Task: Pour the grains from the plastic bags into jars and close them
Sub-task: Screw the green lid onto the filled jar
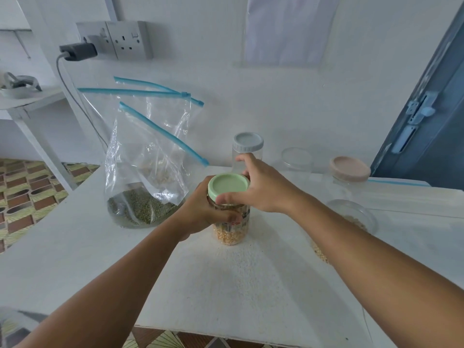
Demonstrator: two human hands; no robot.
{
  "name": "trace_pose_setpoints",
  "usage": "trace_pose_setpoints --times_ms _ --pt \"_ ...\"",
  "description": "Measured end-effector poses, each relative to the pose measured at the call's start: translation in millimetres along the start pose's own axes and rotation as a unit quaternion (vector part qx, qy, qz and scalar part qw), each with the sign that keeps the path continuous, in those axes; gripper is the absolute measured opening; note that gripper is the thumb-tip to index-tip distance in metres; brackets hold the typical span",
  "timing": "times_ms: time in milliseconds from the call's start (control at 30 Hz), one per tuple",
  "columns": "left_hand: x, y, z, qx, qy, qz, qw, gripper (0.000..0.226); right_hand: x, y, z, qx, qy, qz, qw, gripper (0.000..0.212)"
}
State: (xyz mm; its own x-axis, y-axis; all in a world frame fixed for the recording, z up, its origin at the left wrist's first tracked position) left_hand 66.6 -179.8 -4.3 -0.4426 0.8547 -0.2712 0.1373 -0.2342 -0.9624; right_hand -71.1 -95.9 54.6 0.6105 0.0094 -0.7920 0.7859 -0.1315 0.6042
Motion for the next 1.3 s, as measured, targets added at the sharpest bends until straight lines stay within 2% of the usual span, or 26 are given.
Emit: trace_pose_setpoints --times_ms 100,133,167,267,333,400,500,567,700,733,833,900,1300 --pt "1.0 -0.3 0.3 -0.002 0.003 -0.006 1.0 0.079 -0.6 -5.3 -0.4 -0.01 0.098 0.1 0.99 0.106" --pt "1.3 -0.4 0.5 -0.001 0.002 -0.006 1.0 0.08 -0.5 -7.7 -0.8 -0.014 0.107 0.109 0.988 0.102" --pt "1.3 -0.2 0.6 -0.001 0.001 -0.005 1.0 0.08 0.0 -9.5 -0.8 -0.015 0.096 0.096 0.991 0.1" --pt "1.0 -0.4 0.1 0.0 0.002 -0.002 1.0 0.081 1.9 -10.2 -1.7 -0.001 -0.007 0.045 0.999 0.105" --pt "1.1 -0.9 -0.3 0.0 0.003 0.0 1.0 0.08 4.1 -7.2 -1.8 -0.006 -0.029 0.029 0.999 0.11" --pt "1.1 -0.3 0.3 0.0 0.002 0.001 1.0 0.08 5.4 -7.2 -0.9 -0.009 0.016 0.068 0.998 0.111" --pt "0.6 1.5 1.0 -0.001 -0.001 0.004 1.0 0.081 10.2 -7.9 -5.4 -0.012 0.086 0.139 0.986 0.097" --pt "-0.3 3.4 0.8 0.0 -0.002 0.009 1.0 0.083 15.6 -10.4 -7.6 -0.018 0.071 0.113 0.991 0.094" --pt "2.6 5.1 0.7 -0.012 0.014 0.008 1.0 0.087 7.3 -18.9 -11.8 -0.003 -0.041 0.115 0.992 0.09" --pt "3.1 5.7 1.2 -0.015 0.017 0.003 1.0 0.088 5.1 -20.6 -11.9 -0.001 -0.039 0.122 0.992 0.09" --pt "3.5 7.0 3.0 -0.016 0.019 -0.009 1.0 0.09 8.0 -19.6 -8.9 -0.016 0.038 0.12 0.992 0.106" --pt "4.2 7.3 2.7 -0.015 0.015 -0.009 1.0 0.091 11.1 -18.6 -5.4 -0.02 0.051 0.108 0.993 0.109" --pt "4.9 8.6 7.5 0.007 -0.003 0.025 1.0 0.088 23.5 -15.9 -9.6 -0.022 -0.122 0.09 0.988 0.092"
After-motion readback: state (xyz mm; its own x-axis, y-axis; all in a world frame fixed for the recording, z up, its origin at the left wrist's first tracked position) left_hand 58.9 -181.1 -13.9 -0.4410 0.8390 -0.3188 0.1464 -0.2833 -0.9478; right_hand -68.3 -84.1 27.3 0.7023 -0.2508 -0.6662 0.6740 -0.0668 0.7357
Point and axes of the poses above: each hand's wrist, its own z-axis towards the middle knuckle, its own x-axis out of the palm, y = z × x, the point moved 5 cm from there along z, towards the middle knuckle, and after that the axes turned 11 degrees about y, right-handed, at the moved point
